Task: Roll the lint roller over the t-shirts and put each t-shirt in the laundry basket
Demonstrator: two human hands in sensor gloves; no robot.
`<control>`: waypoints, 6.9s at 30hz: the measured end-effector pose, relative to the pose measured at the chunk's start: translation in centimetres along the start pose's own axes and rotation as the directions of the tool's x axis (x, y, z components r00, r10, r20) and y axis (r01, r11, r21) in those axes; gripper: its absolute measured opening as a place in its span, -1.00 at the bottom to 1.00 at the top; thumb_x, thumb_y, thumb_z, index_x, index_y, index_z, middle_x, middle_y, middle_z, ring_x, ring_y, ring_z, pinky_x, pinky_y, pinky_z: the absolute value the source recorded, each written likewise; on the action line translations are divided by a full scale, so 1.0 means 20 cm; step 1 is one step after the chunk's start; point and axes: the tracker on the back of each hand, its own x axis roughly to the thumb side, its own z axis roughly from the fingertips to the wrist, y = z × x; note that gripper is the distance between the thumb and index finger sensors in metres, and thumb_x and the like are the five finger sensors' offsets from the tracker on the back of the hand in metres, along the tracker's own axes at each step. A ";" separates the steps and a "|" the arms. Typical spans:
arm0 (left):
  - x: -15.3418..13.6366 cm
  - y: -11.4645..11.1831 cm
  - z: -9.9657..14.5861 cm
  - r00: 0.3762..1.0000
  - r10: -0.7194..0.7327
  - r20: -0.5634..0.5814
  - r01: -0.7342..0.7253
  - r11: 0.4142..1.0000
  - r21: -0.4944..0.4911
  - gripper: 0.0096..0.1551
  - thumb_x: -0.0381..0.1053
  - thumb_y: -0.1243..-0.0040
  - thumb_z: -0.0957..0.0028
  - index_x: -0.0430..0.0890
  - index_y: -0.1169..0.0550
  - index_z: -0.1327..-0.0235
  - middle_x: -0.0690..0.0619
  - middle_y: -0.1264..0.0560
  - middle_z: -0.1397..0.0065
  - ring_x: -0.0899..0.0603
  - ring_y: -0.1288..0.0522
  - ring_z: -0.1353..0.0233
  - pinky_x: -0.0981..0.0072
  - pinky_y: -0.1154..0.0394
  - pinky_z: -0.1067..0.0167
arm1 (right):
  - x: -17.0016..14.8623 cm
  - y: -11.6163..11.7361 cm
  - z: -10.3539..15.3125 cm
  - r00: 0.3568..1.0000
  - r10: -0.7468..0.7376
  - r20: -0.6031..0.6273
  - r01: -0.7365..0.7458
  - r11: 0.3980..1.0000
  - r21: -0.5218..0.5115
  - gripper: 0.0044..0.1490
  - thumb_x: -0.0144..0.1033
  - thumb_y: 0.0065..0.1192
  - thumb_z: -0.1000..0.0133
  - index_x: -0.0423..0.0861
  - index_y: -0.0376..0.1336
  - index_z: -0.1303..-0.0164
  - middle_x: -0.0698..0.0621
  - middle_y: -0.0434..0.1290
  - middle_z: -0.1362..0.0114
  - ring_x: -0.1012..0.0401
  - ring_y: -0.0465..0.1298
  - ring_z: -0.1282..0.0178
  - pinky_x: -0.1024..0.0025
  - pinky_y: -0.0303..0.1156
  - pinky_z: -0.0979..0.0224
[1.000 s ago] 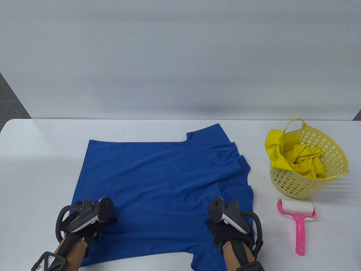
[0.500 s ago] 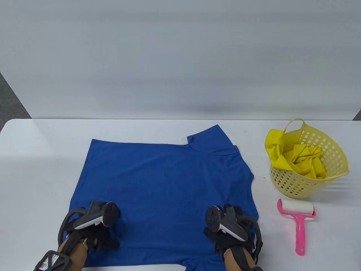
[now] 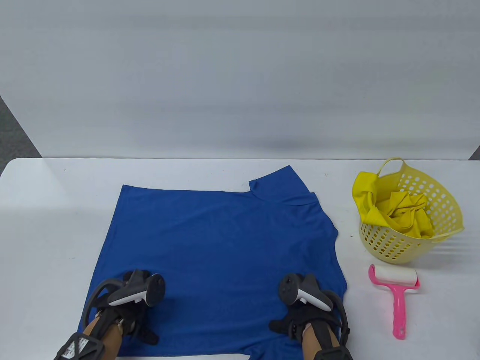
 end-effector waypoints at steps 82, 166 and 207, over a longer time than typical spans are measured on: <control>0.11 -0.09 -0.12 0.971 0.217 0.098 -0.215 0.976 -0.034 0.37 0.68 0.16 0.39 0.20 0.55 -0.34 -0.06 0.67 -0.51 -0.46 0.66 -0.52 -0.68 0.44 -0.33 | 0.21 -0.20 0.25 0.985 0.166 -0.040 -0.171 0.964 -0.205 -0.33 -0.14 0.02 -0.13 0.00 0.04 -0.46 -0.21 0.52 -0.04 0.13 0.66 0.41 0.23 0.59 0.41; 0.04 -0.09 -0.12 0.967 0.249 0.046 -0.247 0.968 -0.048 0.37 0.67 0.17 0.37 0.17 0.56 -0.33 -0.09 0.68 -0.49 -0.44 0.66 -0.52 -0.67 0.44 -0.33 | 0.83 -0.25 -0.04 0.970 0.227 0.089 -0.214 0.968 -0.131 -0.31 -0.13 -0.03 -0.12 -0.03 -0.03 -0.46 -0.18 0.51 0.00 0.19 0.65 0.43 0.26 0.61 0.42; 0.04 -0.09 -0.12 0.968 0.247 0.041 -0.245 0.968 -0.050 0.37 0.67 0.16 0.37 0.17 0.55 -0.33 -0.10 0.67 -0.49 -0.44 0.65 -0.52 -0.68 0.43 -0.34 | 0.82 -0.29 -0.04 0.951 0.293 0.104 -0.288 0.956 -0.062 -0.30 -0.13 0.00 -0.11 -0.04 0.00 -0.45 -0.18 0.55 0.05 0.17 0.68 0.48 0.24 0.62 0.47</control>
